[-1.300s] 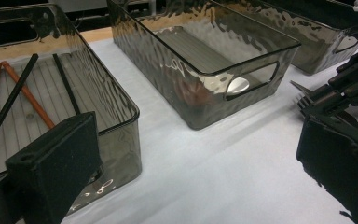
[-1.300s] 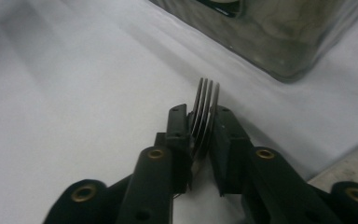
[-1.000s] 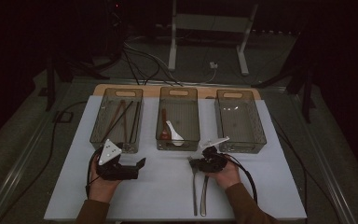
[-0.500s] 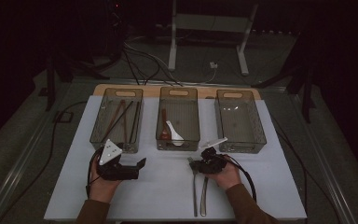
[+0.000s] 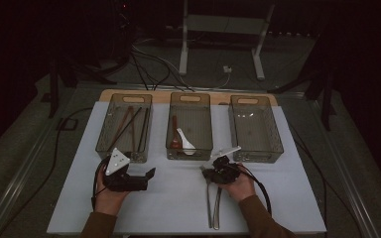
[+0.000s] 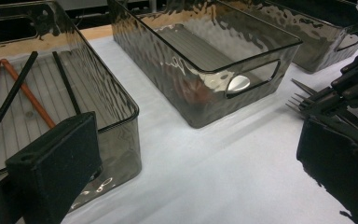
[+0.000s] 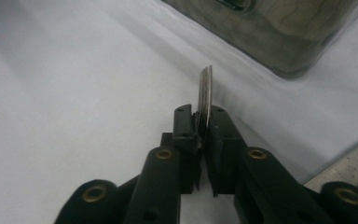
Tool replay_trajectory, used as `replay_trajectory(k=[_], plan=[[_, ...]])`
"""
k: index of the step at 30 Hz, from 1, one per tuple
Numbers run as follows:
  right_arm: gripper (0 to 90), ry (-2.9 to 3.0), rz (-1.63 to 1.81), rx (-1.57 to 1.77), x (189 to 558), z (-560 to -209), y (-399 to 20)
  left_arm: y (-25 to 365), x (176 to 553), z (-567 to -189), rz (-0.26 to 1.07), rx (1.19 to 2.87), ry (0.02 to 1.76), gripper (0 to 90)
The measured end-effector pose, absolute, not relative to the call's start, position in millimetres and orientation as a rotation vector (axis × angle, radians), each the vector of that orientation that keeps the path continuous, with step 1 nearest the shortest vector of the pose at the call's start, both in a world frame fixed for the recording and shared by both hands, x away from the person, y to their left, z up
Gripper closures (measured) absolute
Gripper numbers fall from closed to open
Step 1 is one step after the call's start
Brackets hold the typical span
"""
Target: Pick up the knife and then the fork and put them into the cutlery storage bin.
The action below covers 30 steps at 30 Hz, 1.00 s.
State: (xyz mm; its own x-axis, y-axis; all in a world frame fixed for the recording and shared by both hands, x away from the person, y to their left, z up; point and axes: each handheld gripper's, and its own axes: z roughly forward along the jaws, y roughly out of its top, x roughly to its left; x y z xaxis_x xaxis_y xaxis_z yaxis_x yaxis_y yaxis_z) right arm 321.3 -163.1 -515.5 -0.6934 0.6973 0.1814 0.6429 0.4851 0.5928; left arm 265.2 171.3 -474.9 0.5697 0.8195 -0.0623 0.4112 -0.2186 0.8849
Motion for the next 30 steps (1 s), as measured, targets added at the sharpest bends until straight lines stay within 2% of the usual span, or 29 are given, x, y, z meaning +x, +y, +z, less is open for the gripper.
replay_trajectory(k=[3, 14, 30], plan=[[78.1, 2.644, 0.985, 1.188, 319.1, -514.3, -163.7, 171.2, 265.3, -474.9, 0.530, 1.837, 1.004, 0.6], [77.6, 2.665, 0.936, 1.172, 311.1, -512.1, -160.3, 170.6, 265.3, -475.0, 0.530, 1.840, 1.006, 0.6], [85.7, 2.629, 0.968, 1.297, 313.1, -512.3, -160.5, 171.0, 265.1, -474.7, 0.530, 1.839, 1.006, 0.7]])
